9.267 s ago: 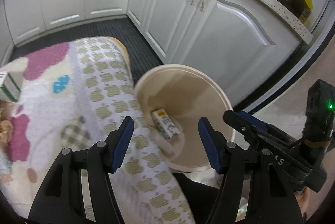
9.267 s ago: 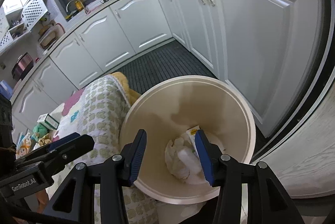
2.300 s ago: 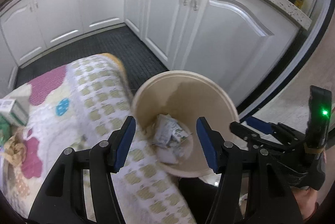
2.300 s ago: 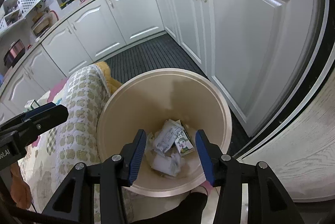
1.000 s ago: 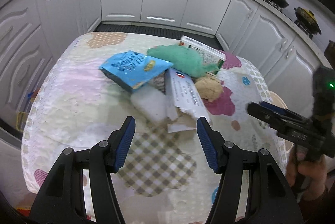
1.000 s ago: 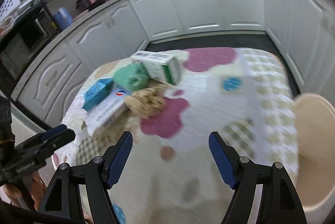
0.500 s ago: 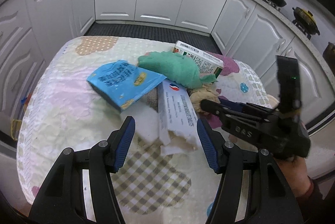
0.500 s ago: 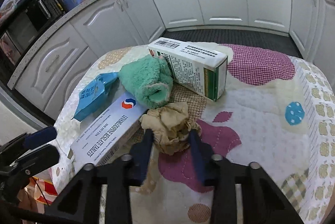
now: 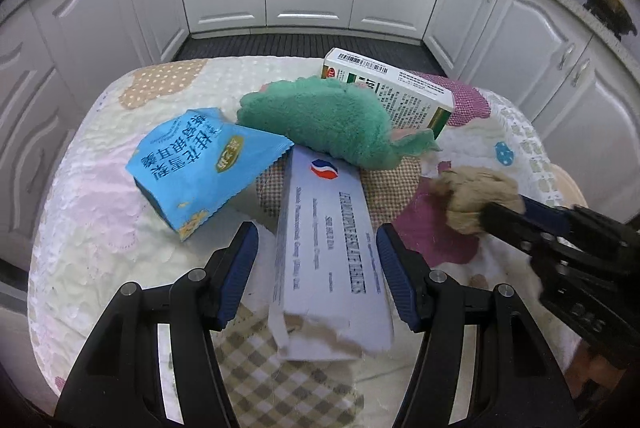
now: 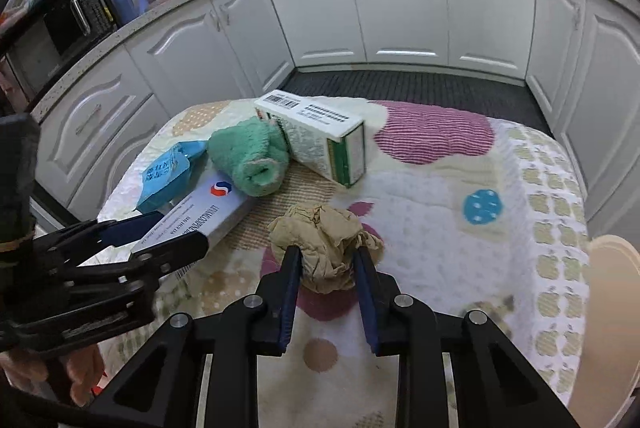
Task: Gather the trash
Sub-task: 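Grasp the white medicine box with the left tool while the right tool grasps the crumpled brown paper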
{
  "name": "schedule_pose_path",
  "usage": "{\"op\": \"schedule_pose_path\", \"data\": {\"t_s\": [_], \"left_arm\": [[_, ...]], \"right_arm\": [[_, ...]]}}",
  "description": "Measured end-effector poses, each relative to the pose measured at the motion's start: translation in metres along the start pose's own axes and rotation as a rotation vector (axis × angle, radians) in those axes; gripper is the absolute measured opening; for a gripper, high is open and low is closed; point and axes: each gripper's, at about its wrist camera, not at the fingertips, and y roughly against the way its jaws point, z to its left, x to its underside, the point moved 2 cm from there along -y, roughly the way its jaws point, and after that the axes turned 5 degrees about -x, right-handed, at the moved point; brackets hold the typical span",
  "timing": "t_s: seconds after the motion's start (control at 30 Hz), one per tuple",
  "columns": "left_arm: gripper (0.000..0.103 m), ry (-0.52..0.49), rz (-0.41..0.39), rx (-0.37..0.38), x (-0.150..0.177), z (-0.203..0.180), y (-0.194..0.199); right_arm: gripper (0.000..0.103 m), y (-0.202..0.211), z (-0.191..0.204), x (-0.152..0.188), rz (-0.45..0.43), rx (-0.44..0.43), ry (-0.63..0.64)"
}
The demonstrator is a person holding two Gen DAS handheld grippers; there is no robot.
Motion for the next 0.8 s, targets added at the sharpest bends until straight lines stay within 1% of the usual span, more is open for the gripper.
{"op": "schedule_pose_path", "data": {"t_s": [0.17,0.3,0.37,0.4,0.43,0.47,0.53,0.63,0.67,0.73,0.8], "left_arm": [[0.06,-0.022,0.001,-0.018,-0.003,-0.009,-0.005],[0.06,-0.066,0.003,-0.003,0.0,-0.019,0.001],[0.06,-0.081,0.012,-0.02,0.001,-0.022,-0.001],[0.06,-0.084,0.018,-0.043,0.001,-0.022,-0.004],[0.06,-0.08,0.022,-0.062,0.0,-0.022,-0.007],[0.06,-0.07,0.023,-0.066,0.0,-0.02,-0.008],[0.06,-0.046,0.021,-0.044,-0.002,-0.017,-0.009],[0.06,-0.044,0.018,-0.039,-0.004,-0.017,-0.012],[0.059,-0.04,0.019,-0.041,-0.004,-0.017,-0.013],[0.049,-0.038,0.014,-0.031,-0.002,-0.016,-0.01],[0.048,-0.037,0.011,0.0,0.0,-0.015,-0.006]], "right_arm": [[0.026,0.015,-0.004,0.005,-0.017,0.018,0.0],[0.026,0.029,-0.01,0.012,-0.031,0.025,-0.012],[0.026,0.036,-0.013,0.015,-0.042,0.031,-0.02],[0.026,0.037,-0.014,0.014,-0.043,0.034,-0.021],[0.026,0.04,-0.015,0.015,-0.044,0.037,-0.022],[0.026,0.041,-0.015,0.016,-0.044,0.04,-0.021],[0.026,0.045,-0.014,0.019,-0.046,0.046,-0.018],[0.026,0.05,-0.014,0.024,-0.045,0.047,-0.021],[0.026,0.051,-0.015,0.026,-0.043,0.046,-0.025],[0.026,0.053,-0.015,0.029,-0.045,0.043,-0.032],[0.026,0.055,-0.016,0.032,-0.048,0.041,-0.04]]}}
